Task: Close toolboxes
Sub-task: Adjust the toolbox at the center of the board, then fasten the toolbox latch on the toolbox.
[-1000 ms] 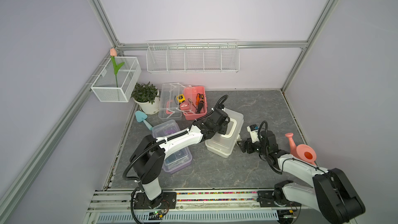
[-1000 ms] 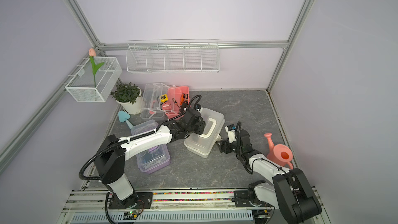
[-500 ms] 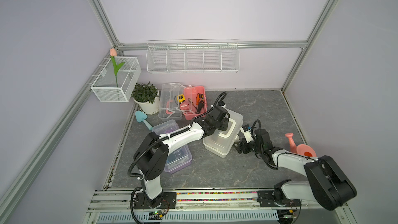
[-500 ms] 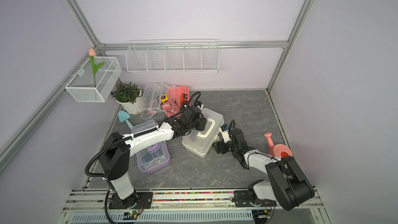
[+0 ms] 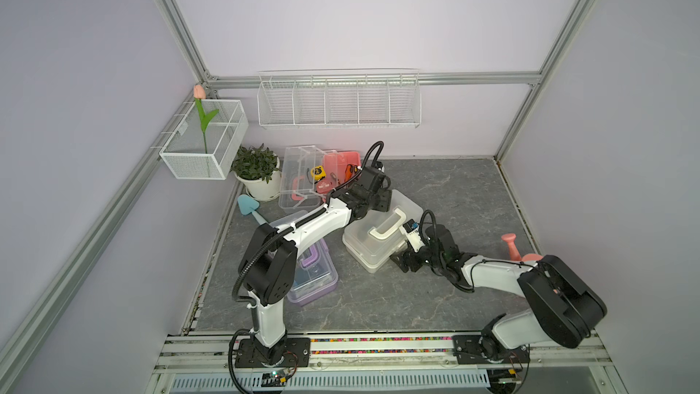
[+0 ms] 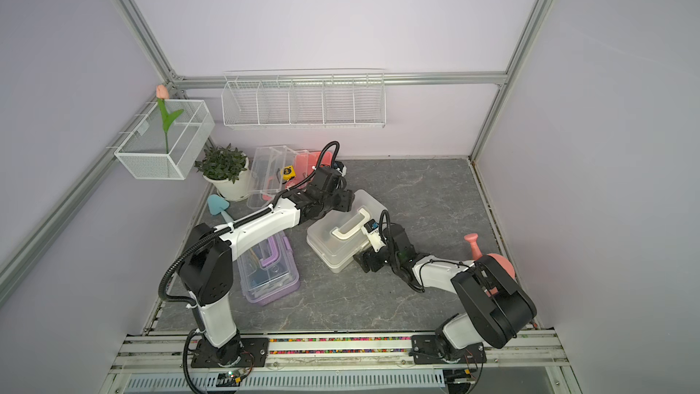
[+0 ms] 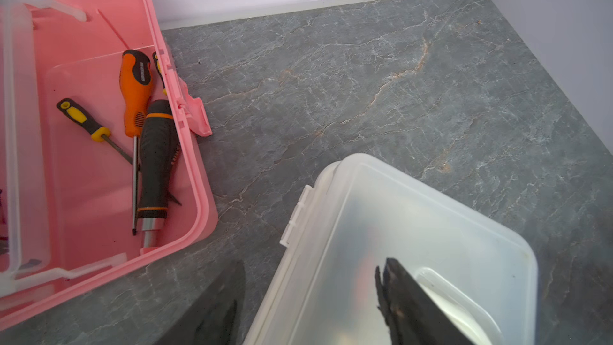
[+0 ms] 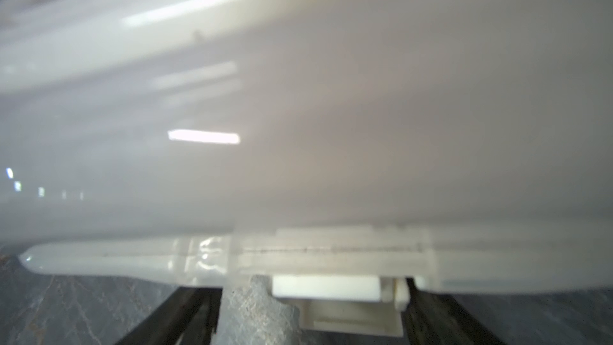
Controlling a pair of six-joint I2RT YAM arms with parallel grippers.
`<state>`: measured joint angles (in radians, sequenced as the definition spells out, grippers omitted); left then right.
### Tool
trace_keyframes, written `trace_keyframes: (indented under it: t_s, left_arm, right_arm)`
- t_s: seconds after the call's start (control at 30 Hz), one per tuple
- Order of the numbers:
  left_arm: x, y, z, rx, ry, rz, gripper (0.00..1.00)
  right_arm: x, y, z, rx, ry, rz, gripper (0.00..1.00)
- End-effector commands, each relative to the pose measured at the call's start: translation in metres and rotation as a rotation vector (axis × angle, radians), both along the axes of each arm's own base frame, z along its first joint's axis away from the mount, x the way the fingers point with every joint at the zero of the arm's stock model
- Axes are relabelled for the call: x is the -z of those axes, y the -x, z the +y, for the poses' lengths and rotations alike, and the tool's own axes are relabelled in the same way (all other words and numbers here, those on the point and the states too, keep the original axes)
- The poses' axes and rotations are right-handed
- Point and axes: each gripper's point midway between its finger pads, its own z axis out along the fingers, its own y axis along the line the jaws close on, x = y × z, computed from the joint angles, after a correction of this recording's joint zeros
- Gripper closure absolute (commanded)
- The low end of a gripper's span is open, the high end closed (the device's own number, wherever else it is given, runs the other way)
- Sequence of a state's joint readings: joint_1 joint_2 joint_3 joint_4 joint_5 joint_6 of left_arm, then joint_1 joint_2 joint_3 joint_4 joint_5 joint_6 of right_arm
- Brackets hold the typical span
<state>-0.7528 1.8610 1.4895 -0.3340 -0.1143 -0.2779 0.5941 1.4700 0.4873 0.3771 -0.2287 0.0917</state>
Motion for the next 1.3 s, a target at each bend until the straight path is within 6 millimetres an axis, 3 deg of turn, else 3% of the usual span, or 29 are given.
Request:
trace_keyframes:
  t_s: [0.0,0.2,0.57,0.83,1.03,1.27]
  left_arm:
    - [0.007,0.010,0.005,0.021,-0.031,0.034,0.32]
    - [0.021,0.032,0.013,0.041,-0.017,0.103,0.33]
    - [0.046,0.047,0.014,0.081,-0.036,0.173,0.35]
    - [0.056,0.050,0.017,0.083,-0.055,0.188,0.35]
    - [0.060,0.050,0.019,0.083,-0.066,0.190,0.35]
    - [0.065,0.051,0.020,0.081,-0.073,0.199,0.36]
  right_arm:
    - [-0.010,-0.007,0.001,0.005,0.040,-0.096,0.16]
    - [0.008,0.008,-0.007,0.016,0.093,-0.123,0.15]
    - [0.019,0.002,-0.009,0.055,0.071,-0.207,0.18]
    - [0.024,0.002,-0.016,0.084,0.092,-0.241,0.38]
    - [0.016,0.001,-0.020,0.110,0.077,-0.277,0.48]
    - [-0.001,0.010,-0.025,0.101,0.065,-0.297,0.53]
